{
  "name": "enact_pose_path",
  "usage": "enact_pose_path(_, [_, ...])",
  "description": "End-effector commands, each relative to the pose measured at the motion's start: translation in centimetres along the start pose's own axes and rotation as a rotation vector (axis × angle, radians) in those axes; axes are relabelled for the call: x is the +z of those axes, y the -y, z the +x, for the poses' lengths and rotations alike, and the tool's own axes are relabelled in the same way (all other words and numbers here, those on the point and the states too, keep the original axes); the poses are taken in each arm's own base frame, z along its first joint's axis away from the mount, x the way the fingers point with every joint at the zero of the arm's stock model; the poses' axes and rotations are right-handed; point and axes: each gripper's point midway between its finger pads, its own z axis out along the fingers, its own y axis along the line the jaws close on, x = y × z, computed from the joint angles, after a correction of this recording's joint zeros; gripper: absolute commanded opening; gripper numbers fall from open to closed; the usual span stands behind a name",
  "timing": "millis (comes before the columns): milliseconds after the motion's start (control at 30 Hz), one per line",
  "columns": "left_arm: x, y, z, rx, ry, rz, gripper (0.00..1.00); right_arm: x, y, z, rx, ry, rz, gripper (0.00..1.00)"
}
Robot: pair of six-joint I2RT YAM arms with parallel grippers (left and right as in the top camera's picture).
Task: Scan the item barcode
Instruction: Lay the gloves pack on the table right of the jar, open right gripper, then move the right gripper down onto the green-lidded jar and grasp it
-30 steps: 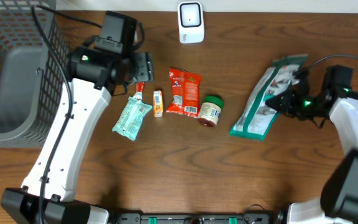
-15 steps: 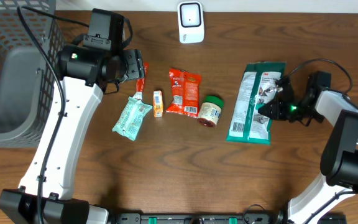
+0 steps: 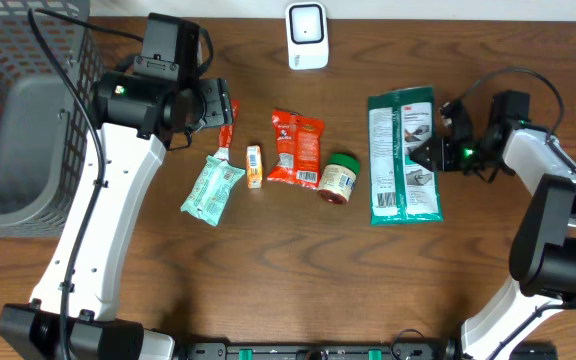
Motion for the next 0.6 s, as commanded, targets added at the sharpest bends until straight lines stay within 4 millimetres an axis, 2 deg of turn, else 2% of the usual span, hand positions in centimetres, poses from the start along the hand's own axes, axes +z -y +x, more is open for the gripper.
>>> enact_pose_path(0, [-0.3,-0.2,-0.4,0.036,0.02,-0.008,0.73,-0.3,-0.9,-1.8,-0.046,-0.016,0.049,0.74])
enact_pose_path(33, [-0.4,-0.2,-0.5,0.045,0.022,-0.008,0.73,-0.6,-1.4,-2.1,-0.049,-0.027,0.05,0.8])
enact_pose_path(100, [-0.5,-0.5,-0.7,0.04,0.027,-0.011,0.74,-1.5,-2.5,-2.8,-0.053,-0.051,0.051,0.99])
enact_pose_path(233, [-0.7,-1.9,-1.1,-0.001,0.032,-0.027,0.74,-3.9,-4.8,-3.8,-0.035,-0.109,0.071,0.99])
enact_pose_path(367, [-1.0,-3.2,-1.3,-0.054,0.016,0.002,0.74,-6.1,-7.8,-3.5,0.005,-0.185,0.056,0.99])
enact_pose_path(433, [-1.3,-4.2,-1.6,-0.084,0.02,0.008,0.74,-6.4,-8.7,-3.0,0.066,-0.213,0.055,0.99])
enact_pose_path(467, [-1.4,-5.4,-1.9,-0.113,0.028,-0.003,0.74,-6.0,-9.7,-3.0,0.114,-0.221,0.041,0.99])
enact_pose_path(567, [-1.6,-7.3,-2.2,-0.155,0.035,-0.029,0.75,-5.0,-11.3,-3.2,0.155,-0.214,-0.001,0.99])
